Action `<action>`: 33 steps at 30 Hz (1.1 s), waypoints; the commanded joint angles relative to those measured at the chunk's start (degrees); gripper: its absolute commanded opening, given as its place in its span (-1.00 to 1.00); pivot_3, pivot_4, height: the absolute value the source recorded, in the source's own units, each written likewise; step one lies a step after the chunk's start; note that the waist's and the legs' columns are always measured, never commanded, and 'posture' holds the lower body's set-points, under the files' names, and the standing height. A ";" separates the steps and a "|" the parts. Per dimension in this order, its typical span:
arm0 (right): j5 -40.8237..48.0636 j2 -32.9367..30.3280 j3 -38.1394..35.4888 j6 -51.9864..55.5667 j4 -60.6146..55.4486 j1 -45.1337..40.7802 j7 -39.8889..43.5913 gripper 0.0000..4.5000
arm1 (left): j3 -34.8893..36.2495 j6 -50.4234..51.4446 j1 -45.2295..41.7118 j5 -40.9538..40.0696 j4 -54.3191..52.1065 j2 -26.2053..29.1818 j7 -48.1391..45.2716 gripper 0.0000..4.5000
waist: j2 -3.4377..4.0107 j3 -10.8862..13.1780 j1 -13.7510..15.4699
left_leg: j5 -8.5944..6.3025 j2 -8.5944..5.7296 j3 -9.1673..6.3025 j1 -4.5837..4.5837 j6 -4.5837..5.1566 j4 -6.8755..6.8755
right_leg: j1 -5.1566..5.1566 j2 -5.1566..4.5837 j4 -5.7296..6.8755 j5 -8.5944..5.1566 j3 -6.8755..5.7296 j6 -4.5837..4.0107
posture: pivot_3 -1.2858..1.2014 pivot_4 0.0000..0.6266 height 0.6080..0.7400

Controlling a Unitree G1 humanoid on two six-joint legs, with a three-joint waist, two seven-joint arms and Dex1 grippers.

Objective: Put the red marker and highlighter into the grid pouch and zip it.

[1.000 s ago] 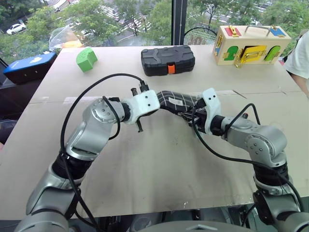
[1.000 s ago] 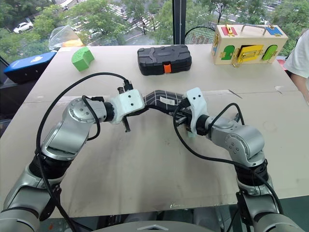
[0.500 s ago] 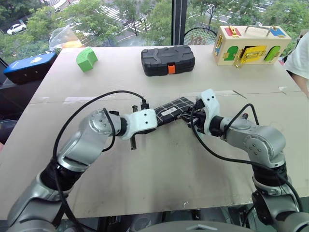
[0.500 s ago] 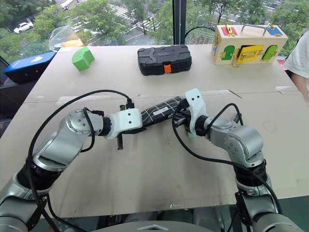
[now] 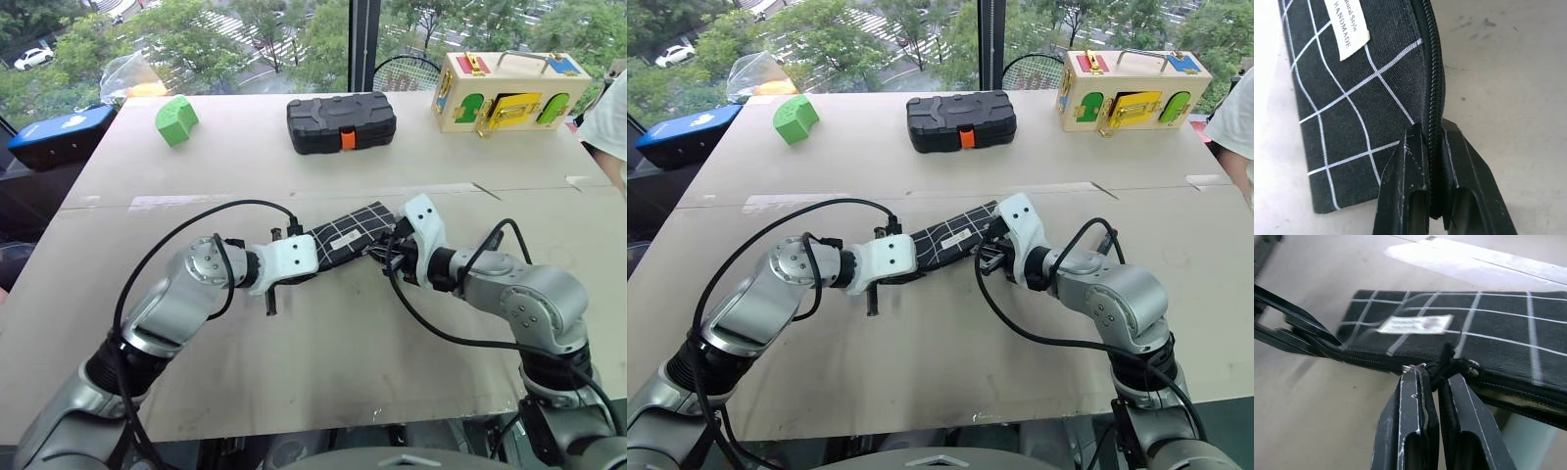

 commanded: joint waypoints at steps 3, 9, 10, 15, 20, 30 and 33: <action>0.74 -2.76 1.68 1.22 -5.07 0.61 2.02 -0.96 | 0.32 2.18 -0.54 -1.76 -0.97 -0.93 -0.14 -1.00 | -0.02 -0.01 0.06 | 0.00 0.00 0.02 0.00 0.00 0.00 | 0.00 0.00 0.00 0.00 0.01 0.00 | 0.03 -0.52 1.00; 1.91 -3.82 0.10 3.27 -6.67 1.56 2.65 -0.96 | 0.21 4.11 -1.69 -2.56 -0.46 -2.06 0.35 -1.00 | -0.03 -0.02 0.00 | 0.00 0.00 0.01 0.00 0.00 0.02 | 0.01 0.00 0.01 0.00 0.00 0.00 | 0.03 -0.52 1.00; 1.99 -3.62 0.23 3.48 -6.61 1.73 2.66 -0.96 | 0.07 4.29 -1.66 -2.68 -0.43 -2.31 0.43 -1.00 | -0.03 -0.02 -0.01 | 0.00 0.00 0.01 0.00 0.00 0.02 | 0.01 0.00 0.01 0.00 0.00 0.00 | 0.03 -0.52 1.00; 2.84 -1.39 -0.74 4.19 -6.16 2.35 2.51 -0.96 | -0.19 4.36 -1.86 -2.87 -0.09 -2.77 0.39 -1.00 | -0.03 -0.02 0.04 | 0.00 0.00 0.00 0.00 0.00 0.02 | 0.01 0.00 0.01 0.00 -0.01 0.00 | 0.03 -0.52 1.00; 3.77 -2.14 -3.20 5.77 -7.53 3.52 3.13 -0.96 | -0.15 4.86 -1.74 -3.21 0.08 -2.93 0.41 -1.00 | -0.04 -0.02 0.11 | 0.00 0.00 0.00 0.00 0.00 0.05 | 0.02 0.00 0.01 0.00 0.00 0.00 | 0.03 -0.52 1.00; 3.03 1.54 1.47 4.42 -4.10 0.71 3.06 -0.96 | -0.53 5.75 -2.58 -3.66 0.53 -4.69 1.00 -1.00 | -0.02 -0.03 -0.09 | 0.00 0.01 0.02 0.00 0.00 0.06 | 0.01 0.01 0.05 0.01 0.01 0.00 | 0.03 -0.52 1.00; 2.96 2.59 1.49 4.13 -3.47 0.61 3.19 -0.96 | -0.56 6.23 -2.88 -3.73 0.76 -5.16 1.24 -1.00 | -0.03 -0.03 0.13 | 0.00 0.01 0.00 0.00 0.00 0.07 | 0.01 0.00 0.04 0.01 -0.01 -0.01 | 0.03 -0.52 1.00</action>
